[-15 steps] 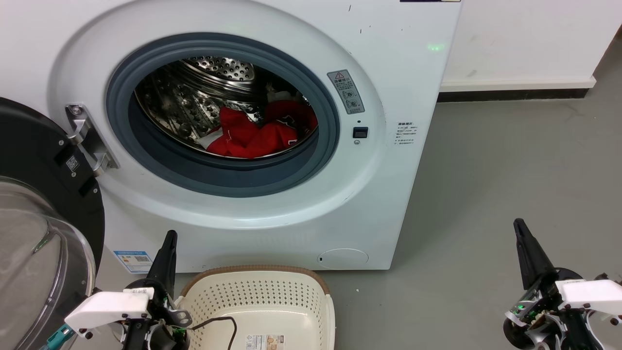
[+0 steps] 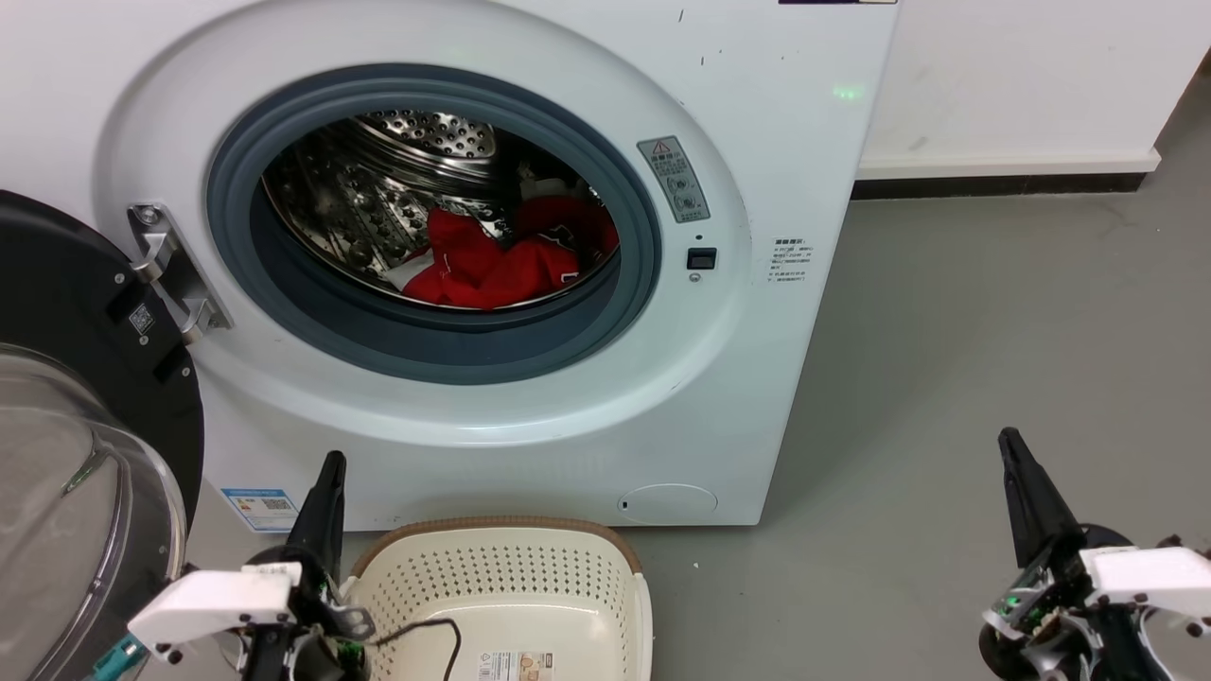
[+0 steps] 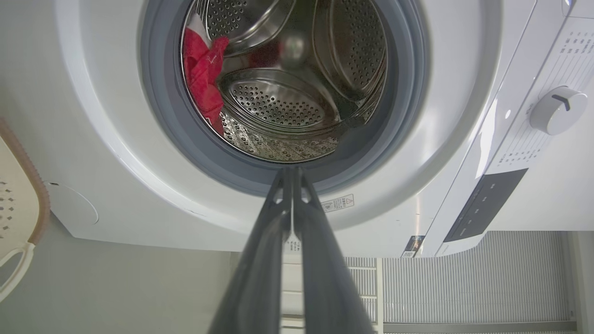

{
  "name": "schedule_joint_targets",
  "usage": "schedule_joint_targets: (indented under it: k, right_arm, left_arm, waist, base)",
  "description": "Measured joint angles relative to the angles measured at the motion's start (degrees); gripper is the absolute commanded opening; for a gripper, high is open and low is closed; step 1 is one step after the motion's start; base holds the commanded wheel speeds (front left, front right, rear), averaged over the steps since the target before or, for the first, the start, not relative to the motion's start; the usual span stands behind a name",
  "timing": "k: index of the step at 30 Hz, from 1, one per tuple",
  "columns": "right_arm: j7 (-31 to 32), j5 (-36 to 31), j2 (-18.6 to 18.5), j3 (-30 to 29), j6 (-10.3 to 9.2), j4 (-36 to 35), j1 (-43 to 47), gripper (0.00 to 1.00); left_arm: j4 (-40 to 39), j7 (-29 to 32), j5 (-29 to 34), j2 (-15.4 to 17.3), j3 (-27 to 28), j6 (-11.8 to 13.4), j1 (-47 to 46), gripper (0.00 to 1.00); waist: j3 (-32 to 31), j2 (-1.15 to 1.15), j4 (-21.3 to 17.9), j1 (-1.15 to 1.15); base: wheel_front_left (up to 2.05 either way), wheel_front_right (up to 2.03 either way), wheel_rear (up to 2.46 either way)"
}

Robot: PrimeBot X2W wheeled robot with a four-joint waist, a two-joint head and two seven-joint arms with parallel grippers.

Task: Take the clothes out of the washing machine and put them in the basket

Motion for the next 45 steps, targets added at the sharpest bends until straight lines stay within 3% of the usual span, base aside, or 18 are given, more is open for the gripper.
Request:
schedule_joint_targets:
  k: [8,14,45]
  right_arm:
    - [-1.0,-0.5,0.2,0.3,-0.01,1.9,2.4,1.0]
    - [-2.7,-4.1,0.3,0.3,-0.01,0.8,2.5,1.0]
    - [-9.9,-40.1,0.3,2.5,-0.01,-10.3,5.8,1.0]
  left_arm:
    - [1.5,-1.1,0.4,-0.3,-0.3,0.0,2.4,1.0]
    - [0.3,-2.8,4.2,-0.3,0.1,0.1,2.5,1.0]
    - [-9.4,-9.8,35.9,-0.2,-3.3,7.2,4.7,1.0]
  waist:
    - [0.0,0.0,0.0,0.0]
    - [0.1,0.0,0.0,0.0]
    - [0.6,0.0,-0.2,0.0]
  base:
    - [0.0,0.0,0.0]
    - [0.0,0.0,0.0]
    - [0.0,0.0,0.0]
